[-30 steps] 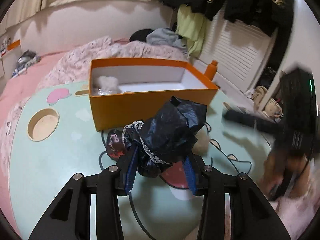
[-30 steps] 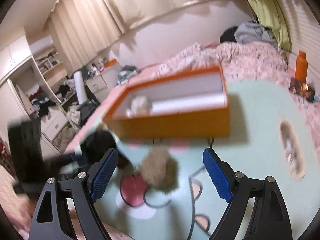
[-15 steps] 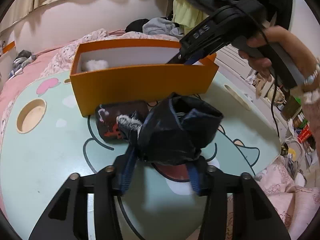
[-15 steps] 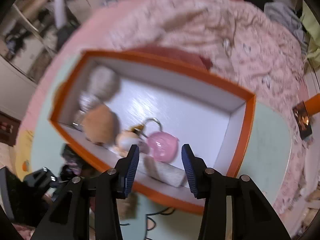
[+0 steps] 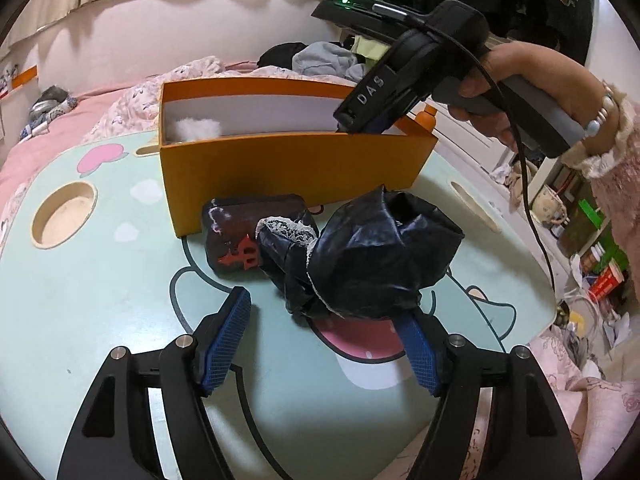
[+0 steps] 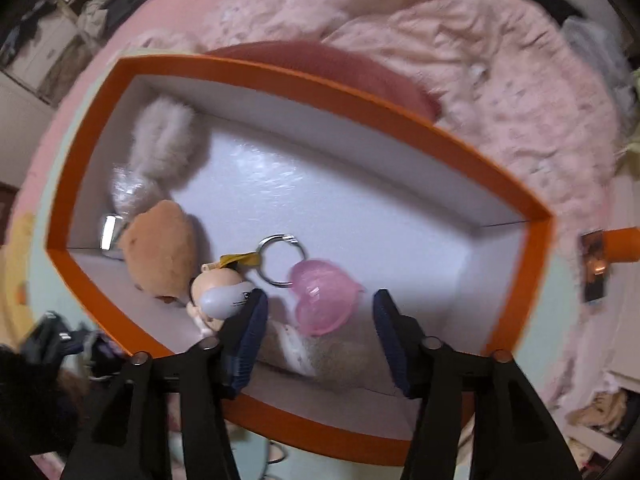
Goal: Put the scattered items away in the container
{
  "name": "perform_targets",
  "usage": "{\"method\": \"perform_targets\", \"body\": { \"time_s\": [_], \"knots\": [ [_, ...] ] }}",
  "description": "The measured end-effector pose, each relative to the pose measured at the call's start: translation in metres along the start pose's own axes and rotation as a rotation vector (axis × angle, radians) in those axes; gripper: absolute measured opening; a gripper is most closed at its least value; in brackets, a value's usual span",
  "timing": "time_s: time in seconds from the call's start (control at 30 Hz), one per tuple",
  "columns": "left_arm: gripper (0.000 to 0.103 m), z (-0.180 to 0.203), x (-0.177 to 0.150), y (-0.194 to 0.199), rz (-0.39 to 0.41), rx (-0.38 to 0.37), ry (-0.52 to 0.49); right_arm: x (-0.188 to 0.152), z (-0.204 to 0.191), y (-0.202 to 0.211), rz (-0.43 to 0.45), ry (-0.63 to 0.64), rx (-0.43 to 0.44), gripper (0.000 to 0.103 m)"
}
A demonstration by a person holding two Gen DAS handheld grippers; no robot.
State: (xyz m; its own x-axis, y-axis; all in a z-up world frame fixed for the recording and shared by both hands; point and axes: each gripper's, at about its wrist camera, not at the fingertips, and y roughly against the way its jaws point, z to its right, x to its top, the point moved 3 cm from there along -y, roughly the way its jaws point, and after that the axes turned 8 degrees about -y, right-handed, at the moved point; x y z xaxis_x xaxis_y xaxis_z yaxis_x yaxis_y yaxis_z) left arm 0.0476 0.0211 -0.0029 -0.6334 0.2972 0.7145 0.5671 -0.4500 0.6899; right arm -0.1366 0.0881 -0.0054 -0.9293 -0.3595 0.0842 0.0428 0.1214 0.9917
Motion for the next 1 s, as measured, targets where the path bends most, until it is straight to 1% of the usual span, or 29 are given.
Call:
{"method": "perform_targets", "body": {
  "time_s": [0.03, 0.1, 0.17, 0.2, 0.23, 0.3, 0.4, 0.43, 0.53, 0.57, 0.63, 0.73, 0.8, 0.87, 0.97, 1.0],
  "knots": [
    [0.072, -0.001, 0.000, -0.001, 0.002, -0.003, 0.006, 0.002, -0.001, -0.004, -0.025, -0.003, 0.014, 0.041],
    [0.072, -0.004, 0.000, -0.001, 0.005, -0.008, 0.024, 0.003, -0.004, -0.005, -0.034, 0.012, -0.002, 0.040],
    [0.072, -0.006, 0.000, 0.001, 0.017, -0.016, 0.040, 0.001, -0.004, -0.004, -0.016, 0.013, -0.026, 0.031],
    [0.072, -0.008, 0.000, 0.003, 0.027, -0.019, 0.048, 0.000, -0.004, -0.003, -0.002, 0.012, -0.024, 0.031],
    [0.072, -0.009, 0.000, 0.005, 0.036, -0.025, 0.054, -0.002, -0.002, -0.001, 0.014, 0.002, -0.002, 0.031],
    [0.072, -0.011, -0.001, 0.007, 0.048, -0.039, 0.066, -0.004, 0.000, 0.005, 0.066, -0.019, 0.040, 0.031],
    [0.072, -0.010, 0.002, 0.011, 0.069, -0.050, 0.065, -0.007, 0.005, 0.021, 0.174, -0.039, 0.100, 0.031],
    [0.072, -0.010, 0.003, 0.014, 0.078, -0.054, 0.059, -0.009, 0.007, 0.030, 0.222, -0.053, 0.131, 0.031],
    [0.072, -0.010, 0.005, 0.024, 0.106, -0.060, 0.038, -0.019, 0.008, 0.060, 0.361, -0.074, 0.184, 0.031],
    [0.073, -0.011, 0.006, 0.027, 0.113, -0.062, 0.035, -0.028, 0.008, 0.071, 0.407, -0.080, 0.215, 0.031],
    [0.079, -0.014, 0.010, 0.035, 0.135, -0.072, 0.037, -0.053, 0.005, 0.092, 0.485, -0.089, 0.301, 0.031],
    [0.081, -0.022, 0.016, 0.045, 0.171, -0.111, 0.070, -0.096, 0.002, 0.102, 0.554, -0.102, 0.396, 0.031],
    [0.081, -0.031, 0.019, 0.050, 0.186, -0.123, 0.109, -0.123, 0.000, 0.096, 0.566, -0.115, 0.397, 0.031],
    [0.081, -0.042, 0.024, 0.053, 0.201, -0.142, 0.152, -0.144, -0.003, 0.083, 0.567, -0.125, 0.363, 0.031],
    [0.081, -0.061, 0.044, 0.054, 0.207, -0.167, 0.224, -0.160, -0.006, 0.058, 0.547, -0.148, 0.343, 0.031],
    [0.081, -0.069, 0.056, 0.053, 0.204, -0.170, 0.255, -0.162, -0.006, 0.050, 0.541, -0.157, 0.331, 0.031]
  ]
}}
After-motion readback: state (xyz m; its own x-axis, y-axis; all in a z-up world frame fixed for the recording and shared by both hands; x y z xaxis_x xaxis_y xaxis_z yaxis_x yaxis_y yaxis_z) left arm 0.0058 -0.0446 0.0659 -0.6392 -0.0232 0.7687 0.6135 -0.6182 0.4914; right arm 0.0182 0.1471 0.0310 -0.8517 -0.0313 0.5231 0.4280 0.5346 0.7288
